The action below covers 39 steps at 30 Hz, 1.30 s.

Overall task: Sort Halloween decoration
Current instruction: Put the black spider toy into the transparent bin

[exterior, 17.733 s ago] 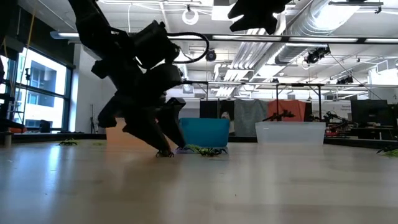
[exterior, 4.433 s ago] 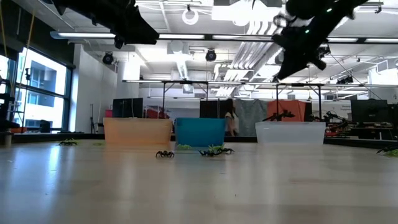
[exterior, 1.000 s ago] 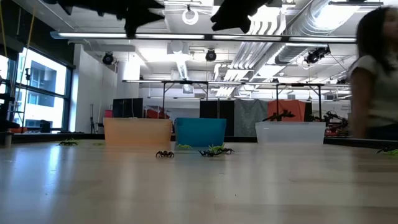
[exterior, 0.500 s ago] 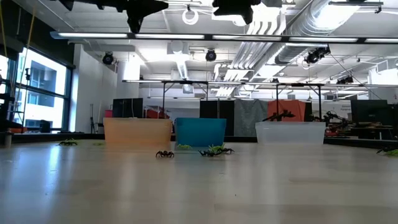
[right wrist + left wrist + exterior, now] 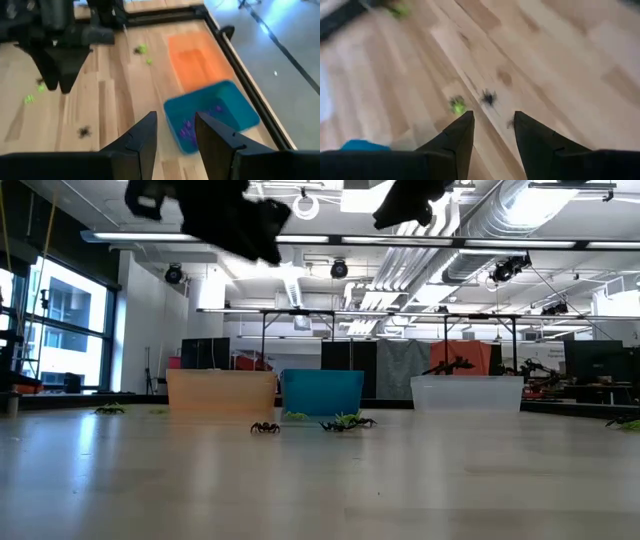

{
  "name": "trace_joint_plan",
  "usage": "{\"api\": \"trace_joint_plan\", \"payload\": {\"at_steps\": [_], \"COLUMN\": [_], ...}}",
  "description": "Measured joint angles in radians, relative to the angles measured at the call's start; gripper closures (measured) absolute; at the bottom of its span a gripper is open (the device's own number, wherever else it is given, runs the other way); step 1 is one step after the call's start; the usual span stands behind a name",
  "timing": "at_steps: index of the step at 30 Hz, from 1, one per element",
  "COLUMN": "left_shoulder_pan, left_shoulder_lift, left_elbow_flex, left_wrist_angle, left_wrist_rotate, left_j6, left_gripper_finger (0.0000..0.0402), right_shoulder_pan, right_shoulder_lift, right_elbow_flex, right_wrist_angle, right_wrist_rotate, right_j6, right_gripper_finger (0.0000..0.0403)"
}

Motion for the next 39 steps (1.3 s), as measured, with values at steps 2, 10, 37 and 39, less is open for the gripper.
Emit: {"api": "trace_joint_plan", "payload": {"at_steps": [2, 10, 37, 39], "left_shoulder_pan": [-0.007, -0.027, -0.047, -0.046], "left_shoulder_lift": [0.082, 0.323, 0.531, 0.531], "left_elbow_flex": [0.029, 0.103, 0.122, 0.122], "left_wrist_angle": [-0.010, -0.009, 0.021, 0.018], "left_wrist_rotate": [-0.001, -0.022, 0.066, 0.069], "left_j6": [0.063, 0.378, 0.453, 0.408], "left_gripper_finger": [0.0275, 0.0275, 0.0294, 0.0323], "right_shoulder_pan": [-0.008, -0.021, -0.021, -0.021], "right_shoulder_lift": [-0.003, -0.003, -0.003, -0.003], "right_elbow_flex": [0.000, 0.000, 0.000, 0.000], "right_wrist_angle": [-0.017, -0.033, -0.076, -0.077], "right_wrist_rotate": [0.000, 0.001, 0.012, 0.012], "right_j6": [-0.002, 0.024, 0.077, 0.077], "right_gripper_finger": [0.0276, 0.0276, 0.0275, 0.0275]}}
